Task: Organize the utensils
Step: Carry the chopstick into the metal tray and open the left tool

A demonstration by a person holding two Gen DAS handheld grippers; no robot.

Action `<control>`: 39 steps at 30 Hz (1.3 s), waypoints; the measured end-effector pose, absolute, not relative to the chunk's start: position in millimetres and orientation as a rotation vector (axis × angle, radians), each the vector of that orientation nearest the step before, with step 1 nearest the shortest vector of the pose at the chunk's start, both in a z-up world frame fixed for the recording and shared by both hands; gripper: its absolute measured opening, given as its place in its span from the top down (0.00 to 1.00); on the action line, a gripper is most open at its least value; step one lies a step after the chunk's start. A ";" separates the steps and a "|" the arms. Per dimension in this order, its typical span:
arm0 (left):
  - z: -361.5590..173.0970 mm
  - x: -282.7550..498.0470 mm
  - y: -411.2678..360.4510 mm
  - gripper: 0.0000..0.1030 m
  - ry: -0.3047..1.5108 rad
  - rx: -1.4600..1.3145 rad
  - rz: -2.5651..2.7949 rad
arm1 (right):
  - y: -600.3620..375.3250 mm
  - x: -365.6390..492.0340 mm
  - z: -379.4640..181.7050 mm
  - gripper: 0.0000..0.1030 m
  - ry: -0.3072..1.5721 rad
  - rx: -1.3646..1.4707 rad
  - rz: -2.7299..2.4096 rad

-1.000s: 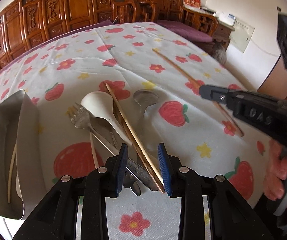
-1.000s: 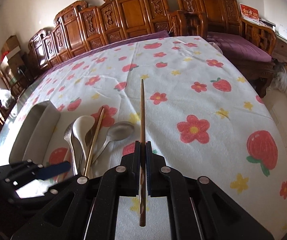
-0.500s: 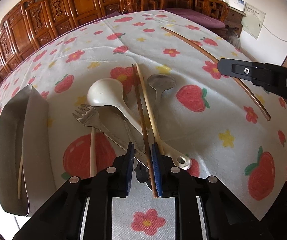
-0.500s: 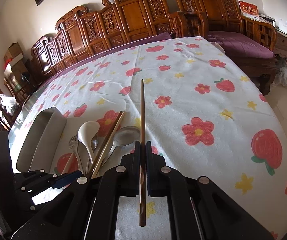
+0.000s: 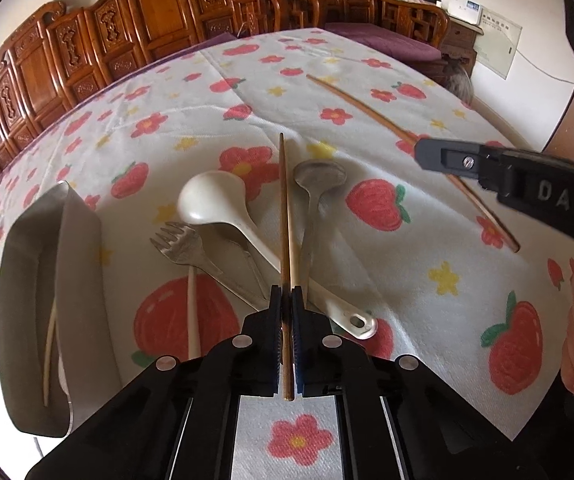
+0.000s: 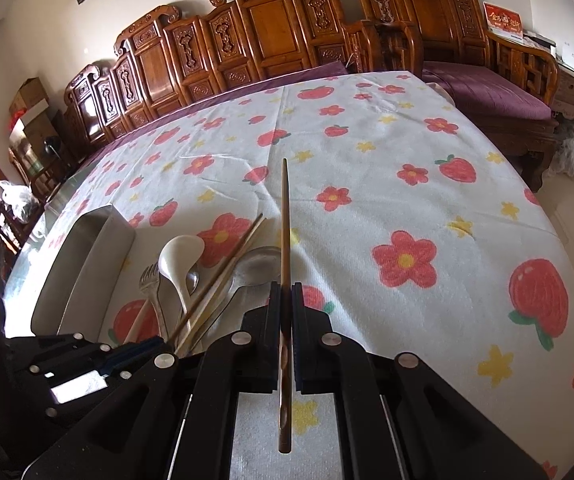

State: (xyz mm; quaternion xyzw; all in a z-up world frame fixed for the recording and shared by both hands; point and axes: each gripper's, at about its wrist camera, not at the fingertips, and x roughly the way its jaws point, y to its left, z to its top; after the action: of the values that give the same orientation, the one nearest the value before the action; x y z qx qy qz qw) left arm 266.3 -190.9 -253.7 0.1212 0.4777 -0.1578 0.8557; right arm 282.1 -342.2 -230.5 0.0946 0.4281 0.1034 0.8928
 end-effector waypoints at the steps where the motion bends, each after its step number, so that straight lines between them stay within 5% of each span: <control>1: -249.7 265.5 -188.7 0.96 0.997 0.248 -0.334 | -340.2 282.0 -230.6 0.94 0.890 0.192 0.218; 39: -187.4 259.4 -23.1 0.96 0.952 0.143 -0.166 | -241.1 250.7 -214.9 0.94 0.874 0.051 0.431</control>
State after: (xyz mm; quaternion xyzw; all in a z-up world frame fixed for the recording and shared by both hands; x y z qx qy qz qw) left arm 259.4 -23.1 -187.4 0.0686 0.4575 -0.0797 0.8830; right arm 250.7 -241.1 -214.9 0.0245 0.4197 0.2072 0.8834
